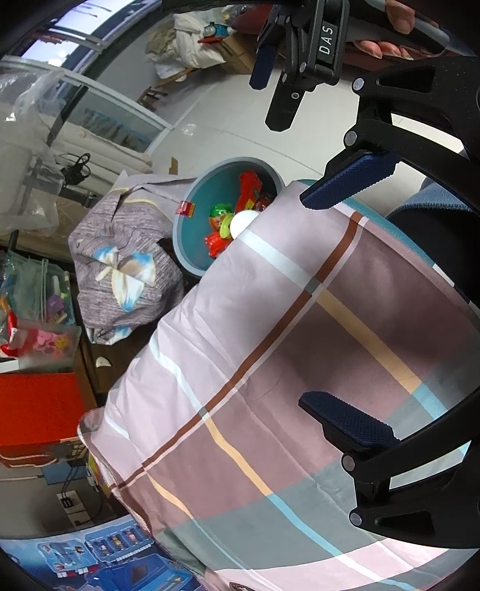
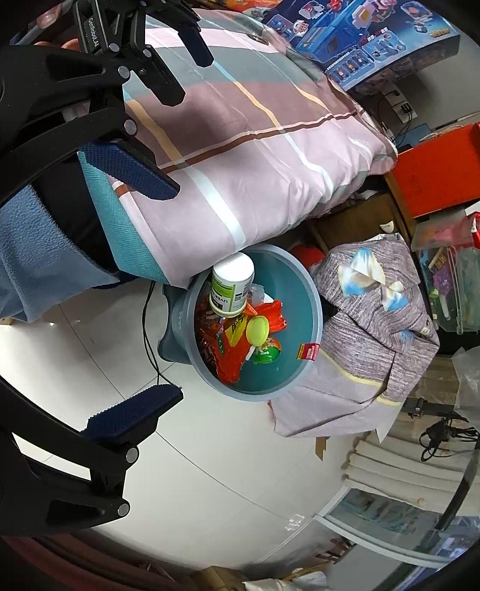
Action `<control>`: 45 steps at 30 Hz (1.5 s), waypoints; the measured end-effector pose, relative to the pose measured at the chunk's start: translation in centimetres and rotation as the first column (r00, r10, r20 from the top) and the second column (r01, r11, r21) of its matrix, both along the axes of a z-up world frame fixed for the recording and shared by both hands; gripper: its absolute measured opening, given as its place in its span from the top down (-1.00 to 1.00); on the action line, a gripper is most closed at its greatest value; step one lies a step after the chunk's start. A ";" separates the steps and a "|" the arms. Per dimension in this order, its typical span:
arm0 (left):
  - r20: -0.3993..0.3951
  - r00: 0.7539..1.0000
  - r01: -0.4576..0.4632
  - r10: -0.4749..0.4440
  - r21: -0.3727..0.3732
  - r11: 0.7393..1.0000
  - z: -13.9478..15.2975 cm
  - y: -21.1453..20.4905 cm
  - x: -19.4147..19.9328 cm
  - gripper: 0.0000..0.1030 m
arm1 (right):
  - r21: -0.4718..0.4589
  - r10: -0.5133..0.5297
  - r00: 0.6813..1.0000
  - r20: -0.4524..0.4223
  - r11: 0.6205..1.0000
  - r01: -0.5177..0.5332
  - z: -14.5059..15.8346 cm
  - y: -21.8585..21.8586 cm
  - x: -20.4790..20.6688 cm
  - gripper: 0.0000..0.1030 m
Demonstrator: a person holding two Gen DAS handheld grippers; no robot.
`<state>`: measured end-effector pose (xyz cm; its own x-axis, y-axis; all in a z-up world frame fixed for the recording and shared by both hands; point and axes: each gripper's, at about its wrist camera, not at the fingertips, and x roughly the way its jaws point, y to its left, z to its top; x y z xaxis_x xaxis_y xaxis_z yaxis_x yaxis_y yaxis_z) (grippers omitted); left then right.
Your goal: Collect trash
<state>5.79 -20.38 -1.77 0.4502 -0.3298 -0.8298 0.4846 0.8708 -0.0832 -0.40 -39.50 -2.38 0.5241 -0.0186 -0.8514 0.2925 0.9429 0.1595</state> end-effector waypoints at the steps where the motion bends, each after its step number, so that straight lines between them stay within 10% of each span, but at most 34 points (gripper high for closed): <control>1: 0.001 1.000 -0.001 0.001 0.002 1.000 0.0 0.0 0.0 -0.92 | 0.000 -0.002 1.000 0.000 1.000 0.002 0.0 0.0 0.0 -0.87; 45: -0.040 0.997 -0.065 0.066 0.036 0.997 -1.9 1.1 1.1 -0.92 | -0.022 -0.001 0.999 -0.050 1.000 0.000 -1.8 0.6 0.9 -0.87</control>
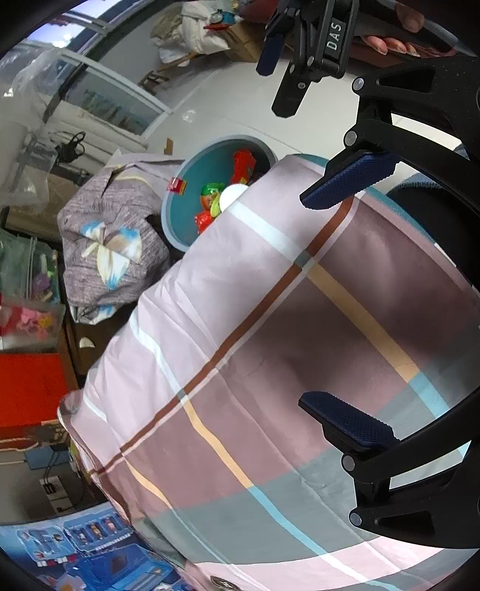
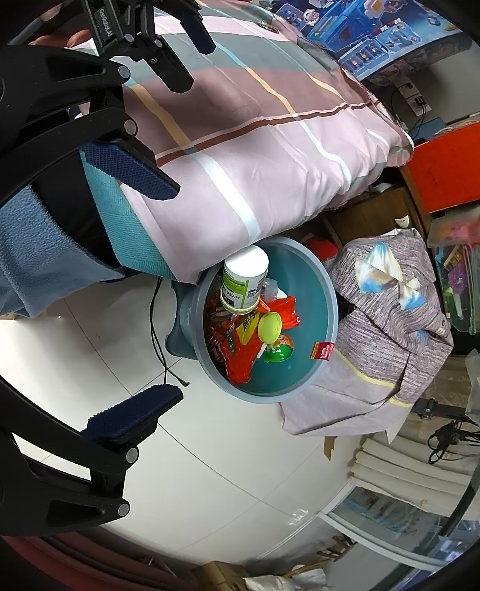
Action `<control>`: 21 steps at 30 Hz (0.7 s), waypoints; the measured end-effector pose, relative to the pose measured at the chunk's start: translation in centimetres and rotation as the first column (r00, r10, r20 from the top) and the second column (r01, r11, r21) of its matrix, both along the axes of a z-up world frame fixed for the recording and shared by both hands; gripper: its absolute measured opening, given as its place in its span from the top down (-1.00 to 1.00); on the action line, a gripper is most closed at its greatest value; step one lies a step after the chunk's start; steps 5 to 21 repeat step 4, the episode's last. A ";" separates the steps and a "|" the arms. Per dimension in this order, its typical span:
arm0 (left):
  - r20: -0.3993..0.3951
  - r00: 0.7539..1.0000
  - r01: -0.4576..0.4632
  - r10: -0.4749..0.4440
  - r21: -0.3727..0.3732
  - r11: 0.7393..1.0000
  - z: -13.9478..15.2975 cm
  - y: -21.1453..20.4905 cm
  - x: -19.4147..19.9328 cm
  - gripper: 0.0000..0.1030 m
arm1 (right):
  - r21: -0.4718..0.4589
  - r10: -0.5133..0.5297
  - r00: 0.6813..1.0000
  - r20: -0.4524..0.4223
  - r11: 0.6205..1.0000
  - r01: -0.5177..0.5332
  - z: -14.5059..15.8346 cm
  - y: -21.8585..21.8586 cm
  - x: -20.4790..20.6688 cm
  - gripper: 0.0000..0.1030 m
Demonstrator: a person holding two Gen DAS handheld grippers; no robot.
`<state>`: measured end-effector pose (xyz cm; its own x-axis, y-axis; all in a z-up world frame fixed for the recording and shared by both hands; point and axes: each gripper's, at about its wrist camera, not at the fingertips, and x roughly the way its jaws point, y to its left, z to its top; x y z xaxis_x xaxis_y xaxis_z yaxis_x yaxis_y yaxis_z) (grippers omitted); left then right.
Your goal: Collect trash
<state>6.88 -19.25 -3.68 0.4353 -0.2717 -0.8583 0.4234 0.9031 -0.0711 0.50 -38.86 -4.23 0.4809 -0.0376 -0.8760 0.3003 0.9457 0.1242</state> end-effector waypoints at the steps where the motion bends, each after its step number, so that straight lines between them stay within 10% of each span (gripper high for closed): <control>1: -0.003 1.000 -0.003 0.003 0.003 1.000 -0.1 0.0 0.1 -0.92 | 0.000 0.000 1.000 0.000 1.000 0.000 0.0 0.0 0.0 -0.87; 21: -0.006 1.000 -0.008 0.009 0.007 1.000 -0.2 0.1 0.2 -0.92 | -0.003 -0.002 1.000 0.000 1.000 0.002 0.0 0.0 0.0 -0.87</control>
